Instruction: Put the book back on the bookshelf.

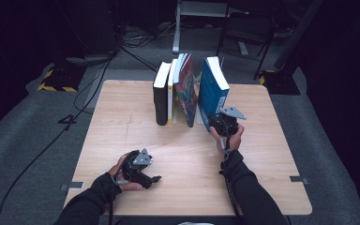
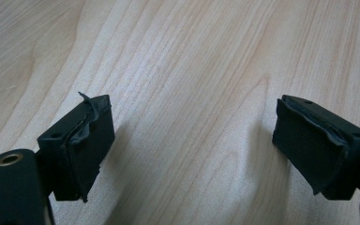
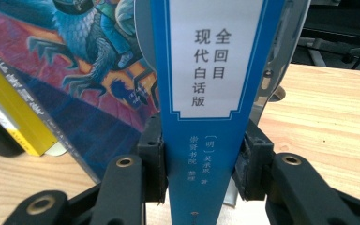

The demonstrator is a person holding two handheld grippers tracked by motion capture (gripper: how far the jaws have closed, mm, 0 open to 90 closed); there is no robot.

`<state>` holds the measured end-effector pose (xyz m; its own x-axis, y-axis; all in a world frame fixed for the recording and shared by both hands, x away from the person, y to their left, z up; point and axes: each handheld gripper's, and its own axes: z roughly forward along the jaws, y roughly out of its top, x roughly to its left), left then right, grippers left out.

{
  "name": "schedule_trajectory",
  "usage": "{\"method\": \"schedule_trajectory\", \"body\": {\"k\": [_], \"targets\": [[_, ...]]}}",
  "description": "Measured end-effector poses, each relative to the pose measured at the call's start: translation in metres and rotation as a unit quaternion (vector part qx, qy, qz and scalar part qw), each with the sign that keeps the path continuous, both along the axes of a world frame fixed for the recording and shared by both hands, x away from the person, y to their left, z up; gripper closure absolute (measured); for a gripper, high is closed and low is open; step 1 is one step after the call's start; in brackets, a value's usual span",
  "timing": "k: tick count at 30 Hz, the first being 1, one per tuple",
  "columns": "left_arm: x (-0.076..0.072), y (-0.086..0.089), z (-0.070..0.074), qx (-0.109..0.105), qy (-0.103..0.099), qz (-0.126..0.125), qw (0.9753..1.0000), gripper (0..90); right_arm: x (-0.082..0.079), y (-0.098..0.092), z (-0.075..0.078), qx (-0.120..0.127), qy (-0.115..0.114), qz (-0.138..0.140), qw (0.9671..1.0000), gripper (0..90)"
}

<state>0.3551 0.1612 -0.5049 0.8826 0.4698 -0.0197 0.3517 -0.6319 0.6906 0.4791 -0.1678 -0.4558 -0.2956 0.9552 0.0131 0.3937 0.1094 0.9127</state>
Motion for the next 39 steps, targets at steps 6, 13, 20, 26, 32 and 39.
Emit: {"method": "schedule_trajectory", "body": {"k": [6,13,20,26,32,39], "targets": [[0.0,0.0,0.0,0.001,0.0,0.0,1.0,13.1,0.005,0.005,0.0,-0.02,-0.006,0.007,0.9997,60.8],[0.0,0.0,0.0,0.0,0.0,0.0,1.0,13.1,0.008,0.005,0.0,-0.024,-0.007,0.009,0.9996,60.4],[0.0,0.0,0.0,0.001,-0.001,0.0,1.0,13.1,0.009,0.003,0.002,-0.037,0.002,0.024,0.999,59.4],[0.0,0.0,0.0,0.001,-0.001,0.001,1.0,13.2,0.01,0.0,0.008,-0.051,0.018,0.043,0.9976,57.1],[0.0,0.0,0.0,0.001,-0.001,0.001,1.0,13.2,0.007,-0.003,0.022,-0.052,0.004,0.058,0.997,55.8],[0.0,0.0,0.0,0.001,-0.001,0.001,1.0,13.2,0.001,-0.007,0.048,-0.055,-0.018,0.077,0.9953,55.7]]}}
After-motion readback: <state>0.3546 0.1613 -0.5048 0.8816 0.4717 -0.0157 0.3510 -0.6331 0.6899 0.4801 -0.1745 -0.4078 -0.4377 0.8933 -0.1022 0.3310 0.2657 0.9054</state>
